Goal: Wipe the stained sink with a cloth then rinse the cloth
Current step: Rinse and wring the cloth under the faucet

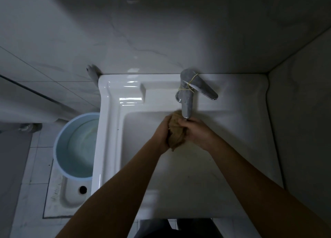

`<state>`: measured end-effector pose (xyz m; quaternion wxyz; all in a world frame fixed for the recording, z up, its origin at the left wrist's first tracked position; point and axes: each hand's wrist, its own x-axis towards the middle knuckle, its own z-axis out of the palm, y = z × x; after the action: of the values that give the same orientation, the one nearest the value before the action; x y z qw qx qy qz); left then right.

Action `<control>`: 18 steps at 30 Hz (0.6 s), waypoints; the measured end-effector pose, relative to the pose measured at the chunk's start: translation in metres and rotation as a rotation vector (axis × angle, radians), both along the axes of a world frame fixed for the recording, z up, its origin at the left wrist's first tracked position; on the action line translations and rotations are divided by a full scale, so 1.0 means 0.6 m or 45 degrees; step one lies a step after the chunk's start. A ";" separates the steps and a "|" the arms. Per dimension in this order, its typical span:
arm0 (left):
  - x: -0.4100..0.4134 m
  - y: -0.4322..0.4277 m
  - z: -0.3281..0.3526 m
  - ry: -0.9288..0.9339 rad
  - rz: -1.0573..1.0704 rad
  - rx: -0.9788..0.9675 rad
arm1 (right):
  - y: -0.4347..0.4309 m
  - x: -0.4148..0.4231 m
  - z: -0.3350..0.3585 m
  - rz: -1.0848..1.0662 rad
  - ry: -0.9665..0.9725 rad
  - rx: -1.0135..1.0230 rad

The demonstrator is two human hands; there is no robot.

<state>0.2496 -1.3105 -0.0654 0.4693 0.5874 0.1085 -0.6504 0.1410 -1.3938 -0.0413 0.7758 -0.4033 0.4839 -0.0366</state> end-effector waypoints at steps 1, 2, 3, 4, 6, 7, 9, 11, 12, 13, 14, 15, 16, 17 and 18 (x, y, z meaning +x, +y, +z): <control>-0.005 0.000 0.000 -0.032 0.032 -0.033 | -0.009 -0.003 -0.009 0.014 0.144 -0.261; -0.008 0.000 0.000 -0.082 0.045 -0.038 | -0.017 -0.009 -0.013 0.044 0.270 -0.489; -0.008 0.000 -0.003 -0.140 0.043 -0.035 | -0.023 -0.016 -0.018 0.040 0.345 -0.612; -0.008 0.001 -0.003 -0.200 0.024 -0.036 | -0.026 -0.021 -0.023 0.009 0.366 -0.619; -0.003 0.000 0.002 -0.264 -0.047 -0.047 | -0.021 -0.025 -0.026 -0.045 0.332 -0.484; 0.001 -0.002 0.006 -0.255 -0.085 -0.066 | -0.016 -0.023 -0.027 -0.058 0.285 -0.416; 0.009 -0.010 0.010 -0.212 -0.158 -0.102 | -0.006 -0.019 -0.030 -0.044 0.197 -0.339; 0.017 -0.016 0.011 -0.209 -0.167 -0.103 | -0.001 -0.018 -0.025 -0.027 0.156 -0.220; 0.022 -0.018 0.011 -0.235 -0.152 -0.084 | 0.000 -0.019 -0.020 -0.006 0.159 -0.171; 0.026 -0.019 0.010 -0.263 -0.137 -0.061 | 0.001 -0.022 -0.021 0.025 0.165 -0.173; 0.030 -0.020 0.009 -0.297 -0.126 -0.031 | 0.002 -0.024 -0.023 0.071 0.178 -0.240; 0.029 -0.020 0.007 -0.341 -0.129 0.010 | 0.003 -0.026 -0.025 0.097 0.185 -0.312; 0.026 -0.020 0.005 -0.403 -0.144 0.067 | 0.005 -0.028 -0.023 0.099 0.186 -0.369; 0.021 -0.021 0.005 -0.457 -0.145 0.110 | 0.005 -0.028 -0.025 0.077 0.171 -0.387; 0.017 -0.019 0.000 -0.476 -0.140 0.130 | 0.004 -0.028 -0.022 0.052 0.157 -0.378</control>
<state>0.2597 -1.3220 -0.0654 0.4146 0.7261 0.0199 -0.5482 0.1245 -1.3915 -0.0548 0.6769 -0.5249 0.5116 -0.0673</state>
